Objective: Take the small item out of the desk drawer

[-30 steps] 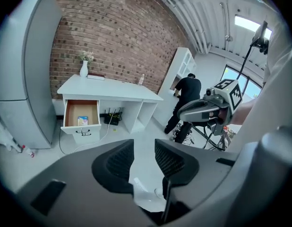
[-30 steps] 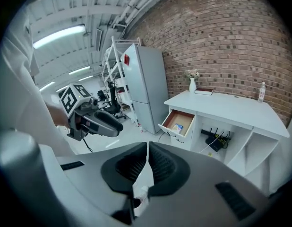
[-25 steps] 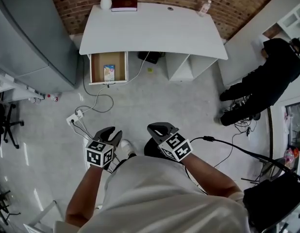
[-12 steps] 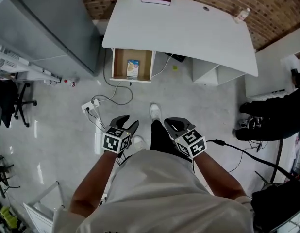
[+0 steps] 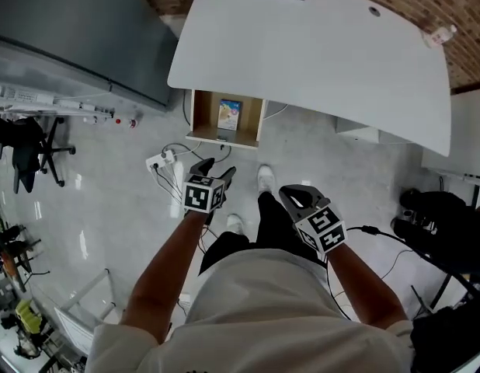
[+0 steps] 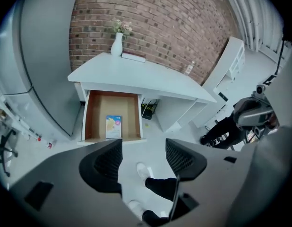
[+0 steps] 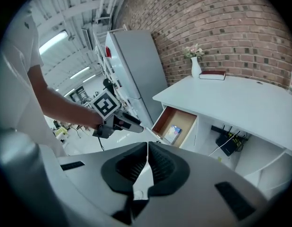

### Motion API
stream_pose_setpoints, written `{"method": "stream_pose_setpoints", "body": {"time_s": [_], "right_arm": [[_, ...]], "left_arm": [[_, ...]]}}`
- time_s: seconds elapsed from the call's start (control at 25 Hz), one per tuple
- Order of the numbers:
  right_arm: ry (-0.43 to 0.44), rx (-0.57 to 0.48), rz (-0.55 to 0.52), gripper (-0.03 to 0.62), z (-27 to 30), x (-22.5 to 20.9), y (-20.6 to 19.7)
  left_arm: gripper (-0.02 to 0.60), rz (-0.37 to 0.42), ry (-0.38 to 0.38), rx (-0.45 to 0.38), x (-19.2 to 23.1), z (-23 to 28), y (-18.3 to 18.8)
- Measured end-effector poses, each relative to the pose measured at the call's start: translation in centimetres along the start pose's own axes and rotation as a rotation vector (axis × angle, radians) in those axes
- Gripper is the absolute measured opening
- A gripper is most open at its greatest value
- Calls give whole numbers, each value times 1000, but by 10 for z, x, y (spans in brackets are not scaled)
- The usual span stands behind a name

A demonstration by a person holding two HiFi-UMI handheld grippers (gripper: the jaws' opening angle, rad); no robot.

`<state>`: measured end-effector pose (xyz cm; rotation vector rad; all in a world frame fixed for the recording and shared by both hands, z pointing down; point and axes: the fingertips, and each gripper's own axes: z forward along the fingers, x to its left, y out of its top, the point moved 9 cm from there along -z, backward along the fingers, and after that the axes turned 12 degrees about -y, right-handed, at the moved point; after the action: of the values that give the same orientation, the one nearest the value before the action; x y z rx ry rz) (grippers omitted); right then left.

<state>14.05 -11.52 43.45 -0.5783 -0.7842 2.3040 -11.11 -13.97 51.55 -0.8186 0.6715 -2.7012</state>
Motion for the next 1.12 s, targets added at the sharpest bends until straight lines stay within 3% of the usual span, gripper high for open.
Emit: {"method": "stream_pose_setpoints", "body": {"time_s": [0.32,0.48,0.6,0.8,1.12], "right_arm": [[30,84,57,35,74,-77,-15],[25,117,95,35,95,-101,-28],[25,138,105,35,110,-113,-37],[27,170,116,35,129,-128,-50],[48,218,90,35,158,-135,-57]], "left_arm": [[314,-20,99,83,101,140,52],[337,-37,139,135,143,197,54],[348,-52,190,186,173,229,53],[359,-44,191,212,208,279,48],[370,-52,207,266,251,320,45]]}}
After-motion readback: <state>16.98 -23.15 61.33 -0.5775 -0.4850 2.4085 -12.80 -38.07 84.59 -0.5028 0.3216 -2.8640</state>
